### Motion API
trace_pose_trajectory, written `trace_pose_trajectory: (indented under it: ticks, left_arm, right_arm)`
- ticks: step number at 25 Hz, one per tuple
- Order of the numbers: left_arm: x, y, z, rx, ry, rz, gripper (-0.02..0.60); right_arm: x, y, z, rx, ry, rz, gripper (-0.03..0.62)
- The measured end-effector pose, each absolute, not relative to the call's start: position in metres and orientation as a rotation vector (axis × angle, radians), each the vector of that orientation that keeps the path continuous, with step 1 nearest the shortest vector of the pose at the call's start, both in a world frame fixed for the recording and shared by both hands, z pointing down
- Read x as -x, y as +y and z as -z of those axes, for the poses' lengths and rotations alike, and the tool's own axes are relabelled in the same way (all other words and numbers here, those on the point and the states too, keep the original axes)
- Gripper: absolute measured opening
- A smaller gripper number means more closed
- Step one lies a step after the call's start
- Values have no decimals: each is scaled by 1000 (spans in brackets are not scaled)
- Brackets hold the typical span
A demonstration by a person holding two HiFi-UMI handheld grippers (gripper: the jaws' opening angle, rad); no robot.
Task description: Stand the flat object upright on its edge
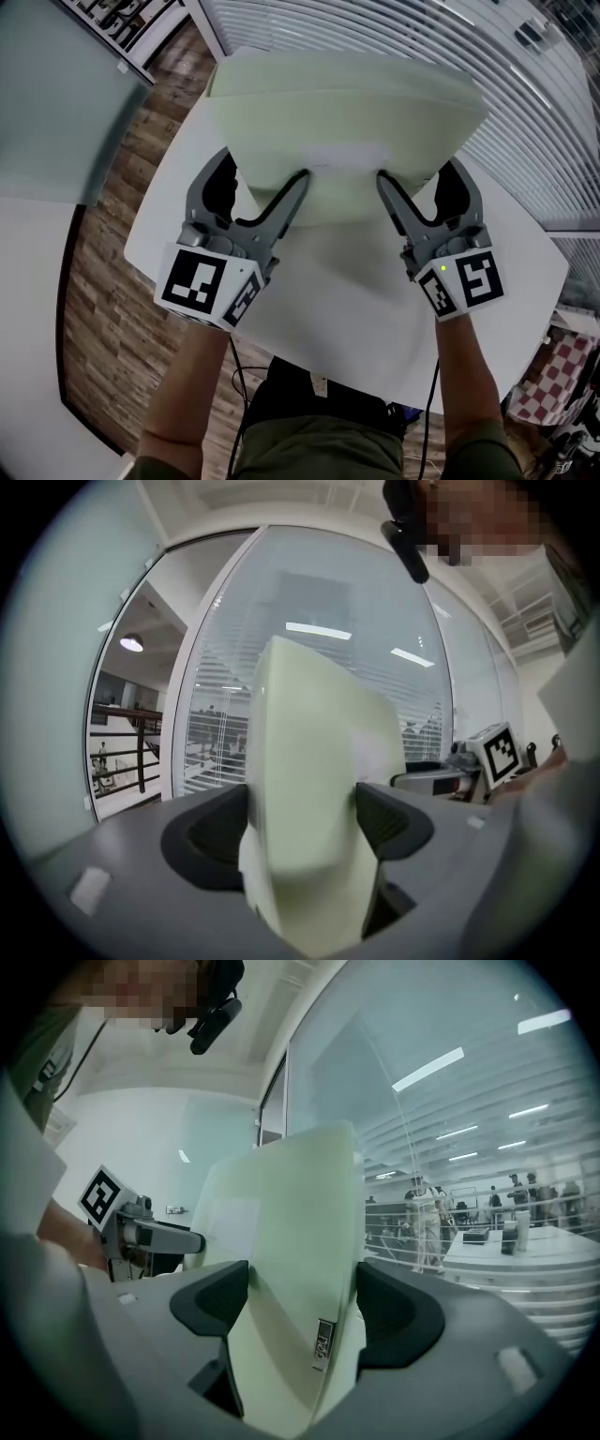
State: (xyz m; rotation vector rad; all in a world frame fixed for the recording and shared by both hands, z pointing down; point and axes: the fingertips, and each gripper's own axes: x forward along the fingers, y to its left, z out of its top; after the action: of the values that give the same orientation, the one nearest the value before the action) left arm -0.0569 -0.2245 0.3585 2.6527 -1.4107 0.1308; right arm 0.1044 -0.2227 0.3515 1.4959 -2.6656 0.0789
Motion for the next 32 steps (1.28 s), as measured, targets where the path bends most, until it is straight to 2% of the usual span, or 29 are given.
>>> trace_pose_trajectory:
  ticks: [16, 32]
  left_arm:
    - [57, -208, -359, -2749, -1519, -37, 347]
    - [58, -205, -367, -2755, -1520, -59, 351]
  right_arm:
    - [-96, -207, -355, -1556, -2623, 171, 347]
    - [-97, -204, -361, -1558, -2611, 166, 348]
